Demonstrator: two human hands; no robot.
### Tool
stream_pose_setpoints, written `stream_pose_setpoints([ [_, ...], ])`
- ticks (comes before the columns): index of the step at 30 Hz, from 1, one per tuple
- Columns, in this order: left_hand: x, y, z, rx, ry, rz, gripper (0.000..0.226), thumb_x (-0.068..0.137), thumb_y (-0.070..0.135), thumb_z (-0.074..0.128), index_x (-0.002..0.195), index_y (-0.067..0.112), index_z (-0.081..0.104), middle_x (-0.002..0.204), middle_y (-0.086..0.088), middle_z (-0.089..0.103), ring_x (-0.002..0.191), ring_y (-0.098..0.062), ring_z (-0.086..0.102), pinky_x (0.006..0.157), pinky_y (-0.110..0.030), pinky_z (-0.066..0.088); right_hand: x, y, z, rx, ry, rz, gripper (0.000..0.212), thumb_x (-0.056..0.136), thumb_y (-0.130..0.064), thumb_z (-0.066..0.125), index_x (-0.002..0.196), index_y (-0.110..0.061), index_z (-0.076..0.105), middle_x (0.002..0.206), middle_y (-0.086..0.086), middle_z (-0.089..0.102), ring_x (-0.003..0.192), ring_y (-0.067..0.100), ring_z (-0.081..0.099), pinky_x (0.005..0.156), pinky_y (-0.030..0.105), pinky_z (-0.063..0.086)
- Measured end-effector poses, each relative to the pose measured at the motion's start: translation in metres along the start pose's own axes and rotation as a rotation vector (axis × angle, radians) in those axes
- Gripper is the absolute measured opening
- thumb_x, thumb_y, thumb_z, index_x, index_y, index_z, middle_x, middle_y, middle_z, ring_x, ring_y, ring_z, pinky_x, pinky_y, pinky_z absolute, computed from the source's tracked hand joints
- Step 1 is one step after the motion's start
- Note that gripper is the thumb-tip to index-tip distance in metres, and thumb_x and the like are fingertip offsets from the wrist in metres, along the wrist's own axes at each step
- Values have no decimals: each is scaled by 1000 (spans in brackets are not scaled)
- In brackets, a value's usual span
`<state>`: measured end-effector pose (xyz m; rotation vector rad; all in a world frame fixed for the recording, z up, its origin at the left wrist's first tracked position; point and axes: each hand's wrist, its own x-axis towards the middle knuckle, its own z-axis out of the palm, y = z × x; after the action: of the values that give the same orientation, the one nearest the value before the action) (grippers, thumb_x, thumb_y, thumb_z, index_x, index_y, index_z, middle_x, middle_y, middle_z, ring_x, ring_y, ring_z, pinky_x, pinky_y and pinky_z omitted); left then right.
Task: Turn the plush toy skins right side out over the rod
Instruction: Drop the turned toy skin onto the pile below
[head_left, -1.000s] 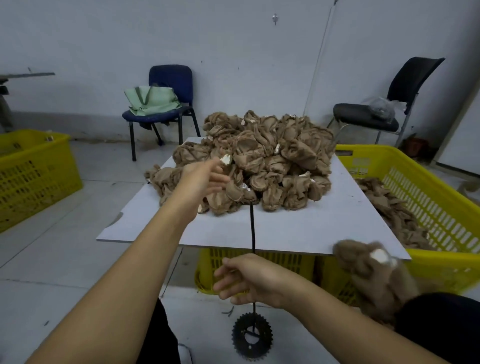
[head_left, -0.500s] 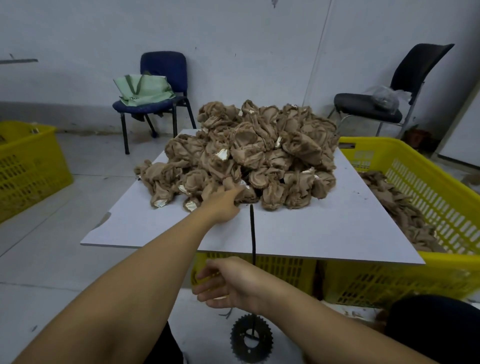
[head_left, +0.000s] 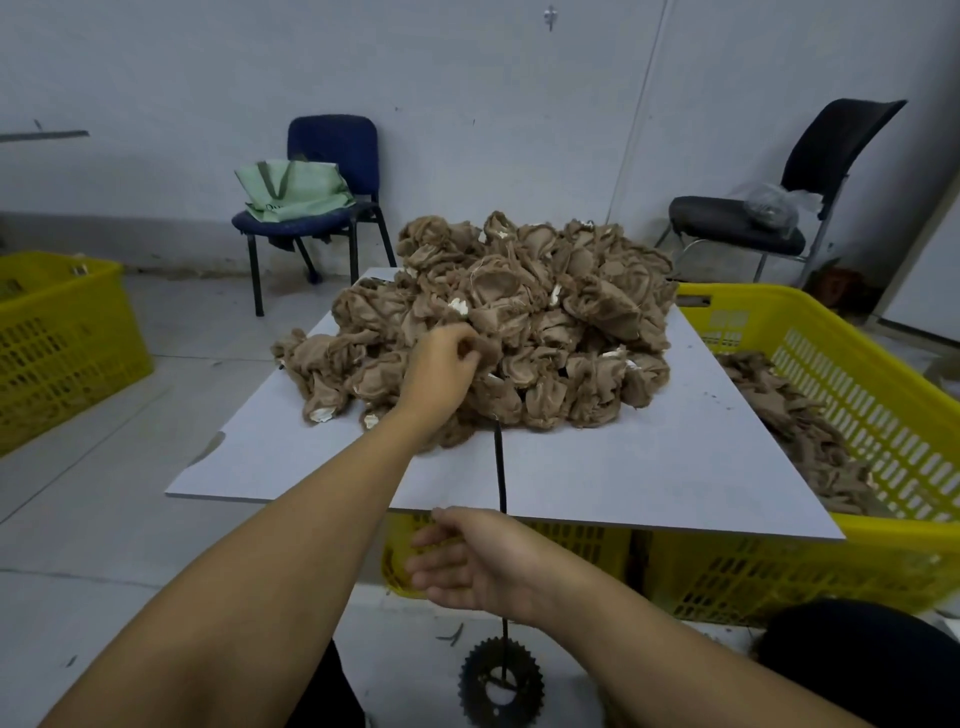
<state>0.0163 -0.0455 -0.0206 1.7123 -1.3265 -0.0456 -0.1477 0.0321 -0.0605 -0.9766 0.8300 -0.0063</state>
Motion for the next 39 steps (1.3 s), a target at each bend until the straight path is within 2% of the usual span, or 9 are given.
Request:
stream_pose_setpoints([
  [5,4,30,-21,-424,190,-28,16,92,-4,60,94,9,70,94,2,71,92,-10,68,85,-26,56,-19,-15,-2,-47,-53,-30,34,105,-36,43,111,-9,63,105,11,71,93,23,65,81,32,52],
  [12,0,44,-43,-999,96,-262,17,103,3,45,102,13,58,107,-22,67,108,-40,66,99,-58,51,-56,-74,-46,-367,-389,-246,42,106,-38,43,128,-8,62,128,17,66,107,28,67,77,29,59],
  [16,-4,54,-62,-1270,60,-213,21,104,2,38,100,14,55,94,-8,70,96,-24,69,99,-56,51,-61,-95,-69,-269,-31,-459,36,100,-40,56,100,-6,70,93,15,73,62,20,67,42,19,43],
  [19,-10,63,-76,-1428,81,-185,22,103,1,37,100,13,56,92,-8,71,97,-23,69,101,-56,51,-52,-101,-80,-195,222,-687,24,92,-31,71,81,-13,60,68,5,58,52,14,56,40,19,37],
  [22,-21,78,-78,-1438,37,-144,24,102,-1,37,100,10,59,98,-11,69,99,-25,66,102,-51,51,-53,-106,-73,-153,129,-629,43,83,-35,80,114,-11,62,96,13,75,86,18,72,74,32,61],
  [25,-32,96,-68,-1459,-94,-140,28,100,-1,36,94,9,61,95,-12,67,94,-25,65,90,-44,55,-52,-108,-58,-288,125,-559,84,64,-40,88,135,-23,47,123,5,69,112,19,67,104,47,50],
  [29,-48,107,-53,-1639,-245,-251,19,91,5,44,91,7,64,88,-12,65,85,-25,64,80,-41,57,-42,-109,-55,-107,125,-739,94,73,-10,82,141,-45,27,112,-5,74,103,22,72,86,47,56],
  [33,-53,99,-51,-1667,-199,-341,21,82,13,37,65,10,49,77,-9,47,81,-27,53,67,-37,48,-39,-119,-65,313,145,-861,96,79,15,68,151,-35,27,130,11,64,110,23,69,84,40,59],
  [39,-47,86,-43,-1052,6,-419,39,92,0,30,63,5,56,72,-14,59,75,-28,60,67,-31,55,-42,-114,-72,-127,413,-1063,50,74,8,78,114,-19,66,100,-4,76,97,14,72,72,25,59],
])
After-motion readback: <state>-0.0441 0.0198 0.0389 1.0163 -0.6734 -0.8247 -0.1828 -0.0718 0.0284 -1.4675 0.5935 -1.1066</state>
